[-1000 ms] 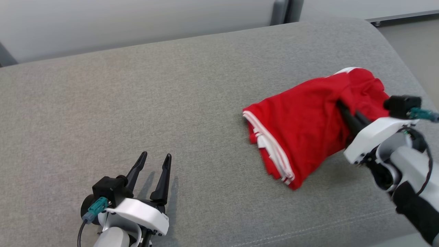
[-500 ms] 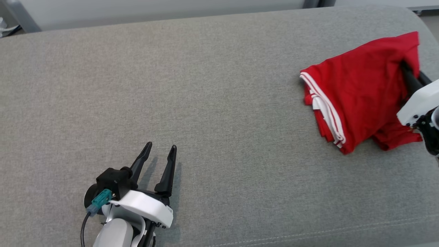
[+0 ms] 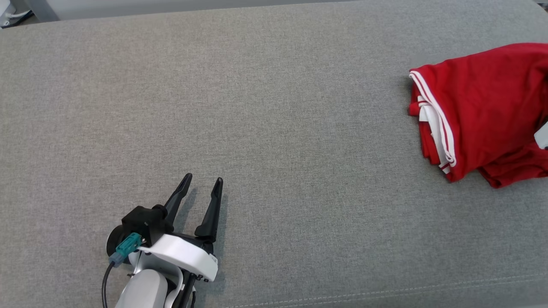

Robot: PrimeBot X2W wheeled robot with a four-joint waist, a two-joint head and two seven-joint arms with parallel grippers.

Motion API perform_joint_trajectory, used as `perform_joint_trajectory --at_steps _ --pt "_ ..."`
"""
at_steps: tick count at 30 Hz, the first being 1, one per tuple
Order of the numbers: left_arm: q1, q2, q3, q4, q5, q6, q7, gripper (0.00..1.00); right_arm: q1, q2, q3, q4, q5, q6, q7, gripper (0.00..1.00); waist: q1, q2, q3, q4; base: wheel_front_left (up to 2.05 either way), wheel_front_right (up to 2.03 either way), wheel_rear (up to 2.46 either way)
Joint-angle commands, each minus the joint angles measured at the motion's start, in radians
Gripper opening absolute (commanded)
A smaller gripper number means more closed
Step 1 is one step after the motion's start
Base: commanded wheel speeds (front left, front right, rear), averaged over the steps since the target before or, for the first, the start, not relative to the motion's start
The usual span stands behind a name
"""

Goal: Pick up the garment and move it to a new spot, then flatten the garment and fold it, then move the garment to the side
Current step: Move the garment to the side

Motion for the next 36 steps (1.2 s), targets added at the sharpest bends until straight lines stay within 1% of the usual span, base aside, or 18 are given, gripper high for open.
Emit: perform_joint_trajectory --at_steps 1,8,9,10,13,14,15,16,17,21,23,25,28,31,33,36 --pt "-0.045 0.006 0.025 -0.027 0.007 -0.007 -0.009 1.00 -0.005 -0.033 0.000 0.005 -0.001 0.004 -0.018 0.00 0.0000 -0.0001 0.002 0.002 0.00 0.00 0.00" --pt "-0.051 0.006 0.023 -0.018 0.014 -0.007 -0.009 1.00 -0.025 -0.041 -0.009 0.067 -0.014 0.004 -0.026 0.00 0.0000 -0.0001 0.003 0.012 0.00 0.00 0.00" --pt "-0.051 0.006 0.024 -0.015 0.015 -0.007 -0.009 1.00 -0.029 -0.041 -0.007 0.089 -0.022 0.004 -0.026 0.44 0.0000 -0.0001 0.004 0.014 0.00 0.00 0.00" --pt "-0.052 0.006 0.024 -0.012 0.015 -0.007 -0.009 1.00 -0.032 -0.036 -0.005 0.114 -0.030 0.004 -0.027 1.00 0.0000 -0.0001 0.006 0.016 0.00 0.00 0.00" --pt "-0.054 0.006 0.021 -0.007 0.014 -0.007 -0.009 1.00 -0.051 -0.031 -0.006 0.175 -0.063 0.004 -0.029 1.00 0.0000 -0.0001 0.008 0.022 0.00 0.00 0.00" --pt "-0.054 0.006 0.021 -0.007 0.014 -0.007 -0.009 1.00 -0.051 -0.031 -0.006 0.175 -0.063 0.004 -0.029 1.00 0.0000 -0.0001 0.008 0.022 0.00 0.00 0.00" --pt "-0.055 0.006 0.020 -0.007 0.015 -0.007 -0.009 1.00 -0.065 -0.037 -0.018 0.185 -0.074 0.004 -0.030 1.00 0.0000 -0.0001 0.008 0.025 0.00 0.00 0.00" --pt "-0.057 0.006 0.020 -0.007 0.016 -0.007 -0.009 1.00 -0.101 -0.058 -0.047 0.196 -0.123 0.004 -0.030 1.00 0.0000 -0.0001 0.009 0.030 0.00 0.00 0.00" --pt "-0.057 0.006 0.020 -0.007 0.016 -0.007 -0.009 1.00 -0.101 -0.058 -0.047 0.196 -0.123 0.004 -0.030 1.00 0.0000 -0.0001 0.009 0.030 0.00 0.00 0.00" --pt "-0.053 0.006 0.032 -0.006 0.019 -0.007 -0.009 1.00 -0.142 -0.083 -0.148 0.199 -0.247 0.004 -0.030 1.00 0.0000 -0.0001 -0.003 0.036 0.00 0.00 0.00" --pt "-0.047 0.006 0.045 -0.006 0.023 -0.007 -0.009 1.00 -0.133 -0.073 -0.216 0.158 -0.312 0.004 -0.031 1.00 0.0000 -0.0001 -0.016 0.036 0.00 0.00 0.00" --pt "-0.039 0.006 0.063 -0.011 0.029 -0.006 -0.009 1.00 -0.099 -0.059 -0.297 0.091 -0.384 0.004 -0.031 1.00 0.0000 -0.0001 -0.031 0.036 0.00 0.00 0.00" --pt "-0.023 0.006 0.086 -0.019 0.042 0.005 -0.009 1.00 -0.006 -0.020 -0.431 -0.030 -0.508 0.004 -0.031 1.00 0.0000 -0.0001 -0.061 0.032 0.00 0.00 0.00" --pt "-0.003 0.006 0.106 -0.039 0.065 0.027 -0.009 1.00 0.121 0.048 -0.556 -0.148 -0.621 0.004 -0.031 1.00 0.0000 -0.0001 -0.095 0.031 0.00 0.00 0.00" --pt "0.014 0.006 0.116 -0.052 0.080 0.042 -0.009 1.00 0.206 0.100 -0.624 -0.220 -0.679 0.004 -0.031 1.00 0.0000 -0.0001 -0.119 0.029 0.00 0.00 0.00" --pt "0.042 0.006 0.127 -0.066 0.092 0.060 -0.009 1.00 0.322 0.172 -0.697 -0.311 -0.757 0.004 -0.031 1.00 0.0000 -0.0001 -0.154 0.029 0.00 0.00 0.00"
